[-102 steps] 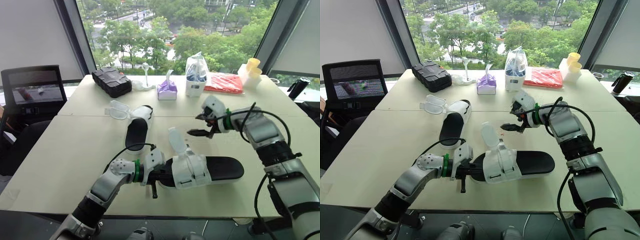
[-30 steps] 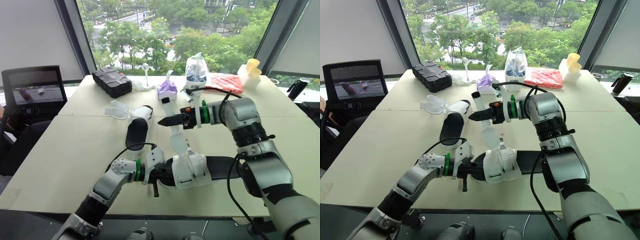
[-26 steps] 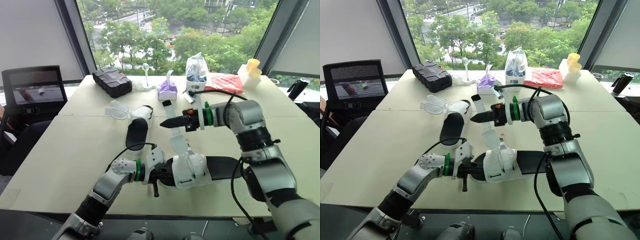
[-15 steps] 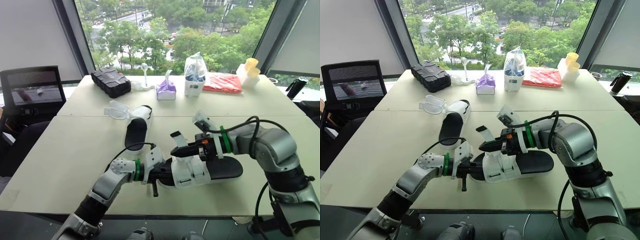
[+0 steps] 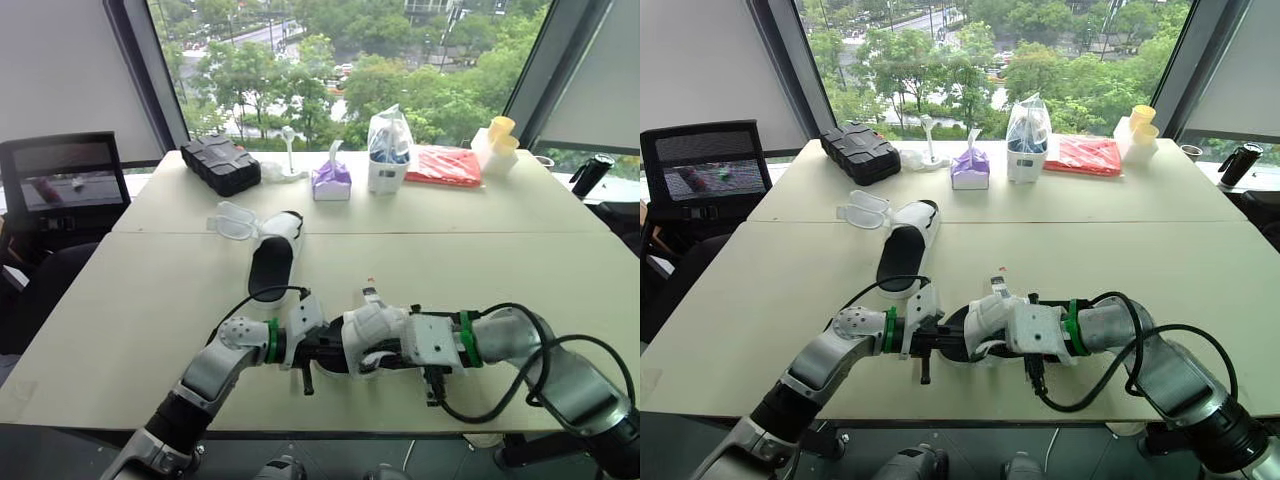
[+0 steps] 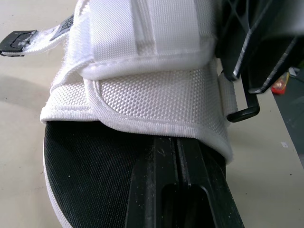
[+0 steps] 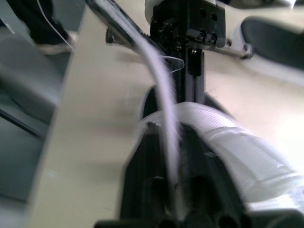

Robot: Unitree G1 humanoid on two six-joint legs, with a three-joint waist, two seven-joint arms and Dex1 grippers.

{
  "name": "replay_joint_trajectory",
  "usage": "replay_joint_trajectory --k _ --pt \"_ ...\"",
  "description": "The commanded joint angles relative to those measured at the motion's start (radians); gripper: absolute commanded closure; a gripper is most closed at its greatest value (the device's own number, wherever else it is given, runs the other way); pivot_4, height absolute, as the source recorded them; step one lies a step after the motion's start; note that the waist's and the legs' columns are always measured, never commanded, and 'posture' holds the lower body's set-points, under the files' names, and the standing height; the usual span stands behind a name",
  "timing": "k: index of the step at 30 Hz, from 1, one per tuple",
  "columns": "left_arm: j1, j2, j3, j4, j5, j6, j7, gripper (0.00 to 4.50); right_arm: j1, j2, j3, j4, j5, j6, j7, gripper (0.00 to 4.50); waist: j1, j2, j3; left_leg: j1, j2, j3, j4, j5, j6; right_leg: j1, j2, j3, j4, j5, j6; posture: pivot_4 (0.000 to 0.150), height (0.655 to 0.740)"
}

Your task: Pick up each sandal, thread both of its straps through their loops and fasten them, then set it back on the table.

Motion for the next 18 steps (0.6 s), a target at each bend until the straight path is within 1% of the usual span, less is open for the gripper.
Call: replay_joint_trajectory --k 1,2,4,5,6,10,13,14,16,18 --pt "0.033 0.019 -0.030 0.012 0.018 0.039 -0.006 4.50 0.045 -0.044 -0.034 0.048 -0.057 -0.207 0.014 2.17 0.002 0.000 0.000 0.000 0.000 0.000 0.000 0.000 0.000 0.000 0.000 0.000 0.000 0.000 0.000 0.150 0.7400" --pt "0.035 0.018 -0.031 0.008 0.017 0.042 -0.006 4.50 0.057 -0.059 -0.043 0.051 -0.060 -0.237 0.021 1.74 0.003 0.000 0.000 0.000 0.000 0.000 0.000 0.000 0.000 0.000 0.000 0.000 0.000 0.000 0.000 0.150 0.7400" --pt "0.038 0.017 -0.032 0.003 0.016 0.045 -0.005 4.50 0.082 -0.091 -0.061 0.048 -0.055 -0.276 0.036 0.64 0.003 0.000 0.000 0.000 0.000 0.000 0.000 0.000 0.000 0.000 0.000 0.000 0.000 0.000 0.000 0.150 0.7400" --pt "0.039 0.016 -0.033 0.001 0.016 0.047 -0.004 4.50 0.101 -0.111 -0.077 0.038 -0.044 -0.291 0.046 0.18 0.003 0.000 0.000 0.000 0.000 0.000 0.000 0.000 0.000 0.000 0.000 0.000 0.000 0.000 0.000 0.150 0.7400" --pt "0.039 0.016 -0.033 0.002 0.016 0.047 -0.004 4.50 0.123 -0.133 -0.094 0.025 -0.031 -0.303 0.058 0.07 0.004 0.000 0.000 0.000 0.000 0.000 0.000 0.000 0.000 0.001 0.000 0.000 0.000 0.000 0.000 0.150 0.7400" --pt "0.037 0.011 -0.031 0.006 0.015 0.050 -0.002 4.50 0.225 -0.232 -0.197 -0.018 0.043 -0.299 0.114 0.07 0.006 0.000 0.000 0.000 0.000 0.000 0.000 0.000 0.000 0.002 0.000 0.000 0.000 0.000 0.000 0.150 0.7400" --pt "0.036 0.007 -0.030 0.007 0.014 0.051 -0.001 4.50 0.265 -0.273 -0.261 -0.031 0.093 -0.271 0.135 0.07 0.004 0.000 0.000 0.000 0.000 -0.001 0.000 0.000 0.000 0.002 -0.001 0.000 -0.001 -0.001 -0.001 0.150 0.7400" --pt "0.035 0.005 -0.030 0.010 0.014 0.051 -0.001 4.50 0.272 -0.285 -0.285 -0.037 0.123 -0.237 0.145 0.07 0.003 0.000 0.000 0.000 0.000 -0.001 0.000 0.000 0.000 0.002 -0.001 0.000 -0.001 -0.001 -0.001 0.150 0.7400" --pt "0.032 0.001 -0.029 0.016 0.013 0.050 0.000 4.50 0.287 -0.310 -0.347 -0.066 0.235 -0.097 0.163 0.07 0.004 0.001 0.000 0.000 0.000 -0.001 0.001 0.000 0.000 0.003 -0.001 0.000 -0.001 -0.001 -0.001 0.150 0.7400" --pt "0.030 -0.002 -0.029 0.020 0.014 0.049 0.000 4.50 0.293 -0.328 -0.385 -0.086 0.299 0.003 0.177 0.07 0.004 0.001 0.000 0.000 0.000 -0.001 0.001 0.000 0.000 0.003 -0.001 0.000 0.000 -0.001 -0.001 0.150 0.7400"
